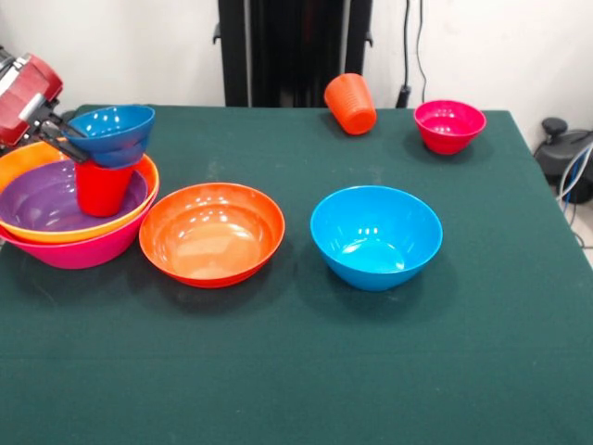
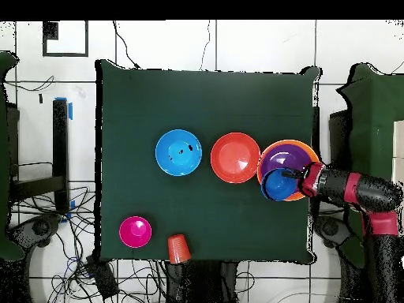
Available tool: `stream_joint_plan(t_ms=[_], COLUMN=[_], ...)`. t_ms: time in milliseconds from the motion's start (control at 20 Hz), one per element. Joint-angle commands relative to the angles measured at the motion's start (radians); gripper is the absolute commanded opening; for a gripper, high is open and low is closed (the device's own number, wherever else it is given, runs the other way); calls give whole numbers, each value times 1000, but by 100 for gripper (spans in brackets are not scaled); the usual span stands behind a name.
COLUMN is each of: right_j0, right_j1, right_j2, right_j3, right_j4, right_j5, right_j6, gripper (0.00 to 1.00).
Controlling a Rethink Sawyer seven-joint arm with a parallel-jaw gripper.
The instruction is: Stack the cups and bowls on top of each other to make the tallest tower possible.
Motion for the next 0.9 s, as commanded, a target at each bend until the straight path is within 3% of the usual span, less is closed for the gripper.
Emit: stream_joint_plan(t_ms=[50,900], right_j0=[66,99], right_j1=[36,-58], right_j2=[-43,-32], right_j3=[-45,-84], right_j4=[-49,-65], right_j5=[-42,15], right_j6=[-266,-263], gripper=[0,0])
